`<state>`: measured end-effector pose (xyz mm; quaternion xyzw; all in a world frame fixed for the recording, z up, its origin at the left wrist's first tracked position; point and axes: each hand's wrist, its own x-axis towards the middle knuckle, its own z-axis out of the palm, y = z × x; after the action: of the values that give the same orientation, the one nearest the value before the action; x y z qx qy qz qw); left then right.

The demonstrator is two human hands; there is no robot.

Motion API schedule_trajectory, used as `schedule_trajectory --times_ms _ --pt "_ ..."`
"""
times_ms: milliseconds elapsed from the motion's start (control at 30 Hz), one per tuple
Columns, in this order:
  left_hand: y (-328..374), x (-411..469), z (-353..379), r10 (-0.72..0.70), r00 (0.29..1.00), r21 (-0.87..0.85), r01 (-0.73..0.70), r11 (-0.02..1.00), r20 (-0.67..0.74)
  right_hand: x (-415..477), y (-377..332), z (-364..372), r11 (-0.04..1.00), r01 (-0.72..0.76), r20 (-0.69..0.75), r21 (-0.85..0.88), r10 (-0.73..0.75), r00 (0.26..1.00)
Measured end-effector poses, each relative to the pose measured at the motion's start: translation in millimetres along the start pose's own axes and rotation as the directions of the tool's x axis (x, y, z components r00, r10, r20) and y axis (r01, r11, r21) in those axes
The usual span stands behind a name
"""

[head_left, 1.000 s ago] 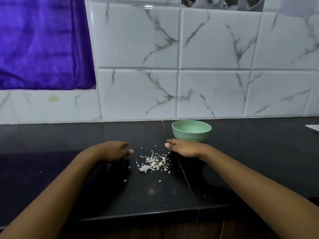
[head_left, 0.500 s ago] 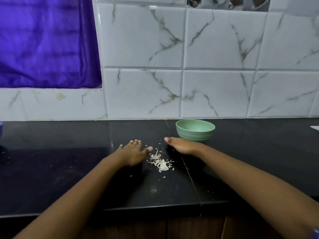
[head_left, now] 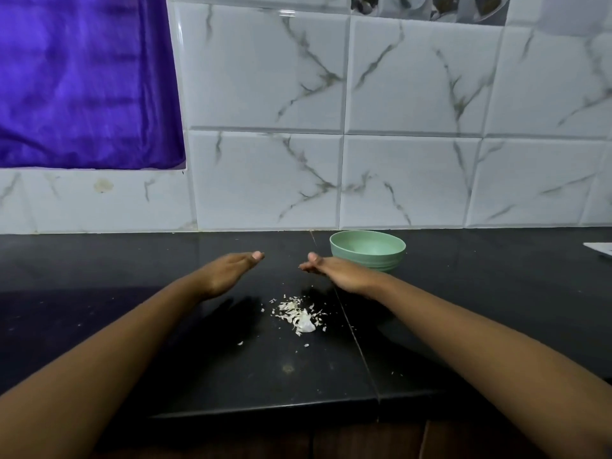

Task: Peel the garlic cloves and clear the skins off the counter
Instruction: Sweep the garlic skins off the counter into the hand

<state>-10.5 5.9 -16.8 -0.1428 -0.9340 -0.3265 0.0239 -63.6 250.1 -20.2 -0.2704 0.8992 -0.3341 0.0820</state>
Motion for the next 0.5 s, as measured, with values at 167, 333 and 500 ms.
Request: schedule_trajectory --times_ms 167,333,500 --pt "19.0 2.0 38.0 -0.119 0.952 0.32 0.023 0.947 0.282 -1.9 -8.2 22.4 0.974 -0.039 0.109 -0.224 0.065 0.992" --pt "42.0 -66.1 24.0 -0.114 0.952 0.05 0.104 0.993 0.285 -67.0 -16.9 20.4 0.996 0.041 0.201 -0.083 -0.023 0.979" --pt "50.7 -141.4 15.2 -0.316 0.923 0.536 0.156 0.83 0.221 -120.8 -7.5 4.0 0.952 -0.094 0.016 -0.292 0.103 0.995"
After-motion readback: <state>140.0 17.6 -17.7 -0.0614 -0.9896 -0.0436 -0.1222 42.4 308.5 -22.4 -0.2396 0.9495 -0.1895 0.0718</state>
